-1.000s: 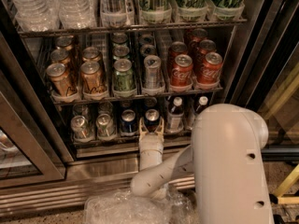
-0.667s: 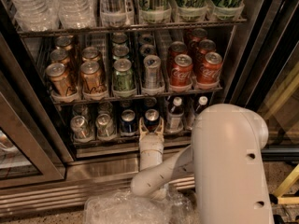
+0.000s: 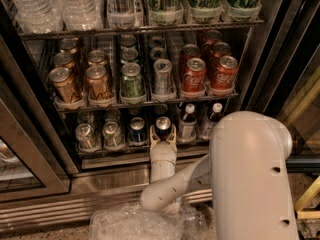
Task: Pick pepsi can from bottom shelf of fridge
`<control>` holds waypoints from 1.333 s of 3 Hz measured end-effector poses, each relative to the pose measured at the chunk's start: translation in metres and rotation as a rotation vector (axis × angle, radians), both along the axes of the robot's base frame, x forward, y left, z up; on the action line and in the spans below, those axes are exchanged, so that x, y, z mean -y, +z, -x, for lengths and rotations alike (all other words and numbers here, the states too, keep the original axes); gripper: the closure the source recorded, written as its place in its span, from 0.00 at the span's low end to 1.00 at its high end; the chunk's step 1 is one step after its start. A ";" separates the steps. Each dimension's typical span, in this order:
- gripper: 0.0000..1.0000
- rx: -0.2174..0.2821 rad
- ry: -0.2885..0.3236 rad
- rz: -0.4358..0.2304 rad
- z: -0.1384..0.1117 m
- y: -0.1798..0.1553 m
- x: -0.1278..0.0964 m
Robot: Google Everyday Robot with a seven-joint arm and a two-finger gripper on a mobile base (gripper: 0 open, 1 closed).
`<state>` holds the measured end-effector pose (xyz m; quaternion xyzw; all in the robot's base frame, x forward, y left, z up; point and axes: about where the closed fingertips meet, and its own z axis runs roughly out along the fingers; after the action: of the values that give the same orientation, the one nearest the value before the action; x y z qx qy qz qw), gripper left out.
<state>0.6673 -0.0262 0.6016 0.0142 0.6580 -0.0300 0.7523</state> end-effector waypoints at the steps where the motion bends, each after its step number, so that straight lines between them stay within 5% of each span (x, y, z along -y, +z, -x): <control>1: 1.00 0.024 -0.007 -0.003 0.004 0.018 0.003; 4: 1.00 0.030 0.023 -0.021 0.050 0.049 0.010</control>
Offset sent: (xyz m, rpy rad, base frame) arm -0.0212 -0.0242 0.0670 0.0214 -0.1345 -0.0597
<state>0.6176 -0.0363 0.6505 0.0150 0.6469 -0.0143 0.7623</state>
